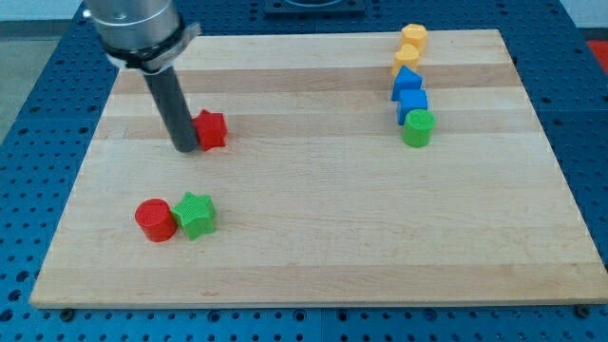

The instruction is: Place the red star diagonal to the green star

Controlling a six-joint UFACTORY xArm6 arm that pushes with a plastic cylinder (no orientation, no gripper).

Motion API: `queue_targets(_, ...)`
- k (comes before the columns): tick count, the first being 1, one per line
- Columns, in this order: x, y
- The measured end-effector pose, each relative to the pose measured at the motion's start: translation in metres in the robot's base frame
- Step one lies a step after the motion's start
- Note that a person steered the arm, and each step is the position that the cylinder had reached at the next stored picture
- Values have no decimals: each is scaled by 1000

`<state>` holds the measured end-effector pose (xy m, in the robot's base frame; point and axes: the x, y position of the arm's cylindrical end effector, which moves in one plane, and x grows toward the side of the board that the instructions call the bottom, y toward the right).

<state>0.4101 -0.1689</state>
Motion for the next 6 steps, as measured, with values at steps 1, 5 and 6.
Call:
queue_targets(1,-22,-16)
queue_targets(5,-20,107)
queue_targets(6,2,77)
